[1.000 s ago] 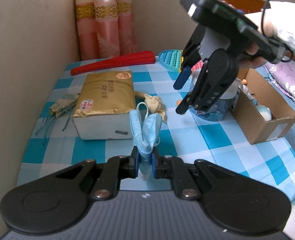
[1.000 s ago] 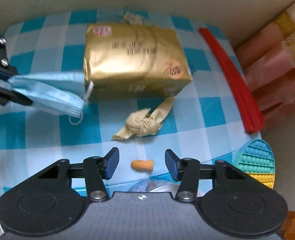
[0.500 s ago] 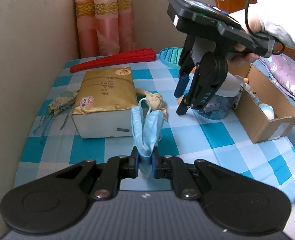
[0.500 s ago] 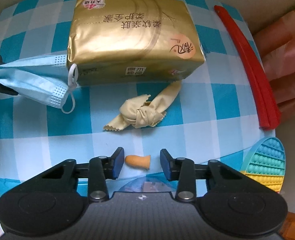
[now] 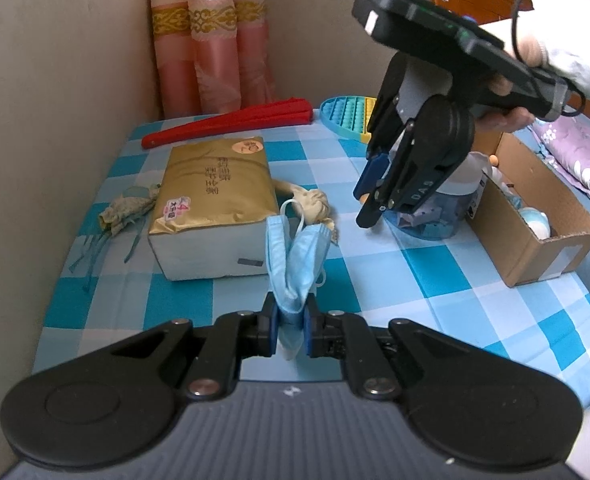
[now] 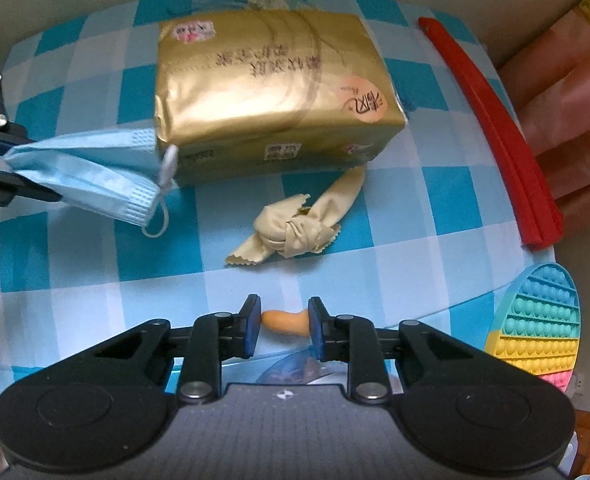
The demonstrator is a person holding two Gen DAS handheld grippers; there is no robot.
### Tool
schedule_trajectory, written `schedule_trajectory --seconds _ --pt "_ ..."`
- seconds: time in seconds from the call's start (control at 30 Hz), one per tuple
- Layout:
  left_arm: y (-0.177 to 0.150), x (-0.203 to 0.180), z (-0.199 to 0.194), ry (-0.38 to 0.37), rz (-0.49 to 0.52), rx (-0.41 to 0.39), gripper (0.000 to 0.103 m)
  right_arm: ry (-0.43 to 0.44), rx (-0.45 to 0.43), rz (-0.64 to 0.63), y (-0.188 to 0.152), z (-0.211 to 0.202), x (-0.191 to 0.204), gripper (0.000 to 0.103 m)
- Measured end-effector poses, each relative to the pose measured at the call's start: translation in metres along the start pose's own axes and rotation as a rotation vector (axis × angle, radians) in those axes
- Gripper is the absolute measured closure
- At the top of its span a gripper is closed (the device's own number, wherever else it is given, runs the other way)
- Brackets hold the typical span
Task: Organize soft objects
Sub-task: 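Hold the mask up with the left tool while the right tool lifts the earplug, then carry the earplug into the box with the right tool while the left tool drops the mask there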
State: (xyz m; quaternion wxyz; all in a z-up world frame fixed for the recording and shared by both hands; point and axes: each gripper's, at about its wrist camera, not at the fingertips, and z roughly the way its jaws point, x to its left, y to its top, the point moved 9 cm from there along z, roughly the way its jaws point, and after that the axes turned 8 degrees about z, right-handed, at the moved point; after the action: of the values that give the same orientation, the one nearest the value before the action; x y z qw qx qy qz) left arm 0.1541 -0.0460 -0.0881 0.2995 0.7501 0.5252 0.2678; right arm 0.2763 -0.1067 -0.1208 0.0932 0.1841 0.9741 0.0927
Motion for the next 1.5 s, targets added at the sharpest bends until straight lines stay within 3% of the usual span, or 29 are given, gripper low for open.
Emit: schedule_trajectory --seconds 0.33,0.73,1.5 --pt "0.003 -0.002 -0.008 0.008 0.021 -0.008 0.093 0.024 -0.13 0.062 -0.002 -0.035 0.031 0.074" --pt "0.007 -0.01 -0.026 -0.007 0.053 -0.026 0.094 0.046 -0.181 0.093 -0.025 -0.059 0.069 0.074" --pt "0.014 -0.037 -0.07 -0.067 0.143 -0.032 0.094 0.038 -0.33 0.349 -0.095 -0.11 0.109 0.074"
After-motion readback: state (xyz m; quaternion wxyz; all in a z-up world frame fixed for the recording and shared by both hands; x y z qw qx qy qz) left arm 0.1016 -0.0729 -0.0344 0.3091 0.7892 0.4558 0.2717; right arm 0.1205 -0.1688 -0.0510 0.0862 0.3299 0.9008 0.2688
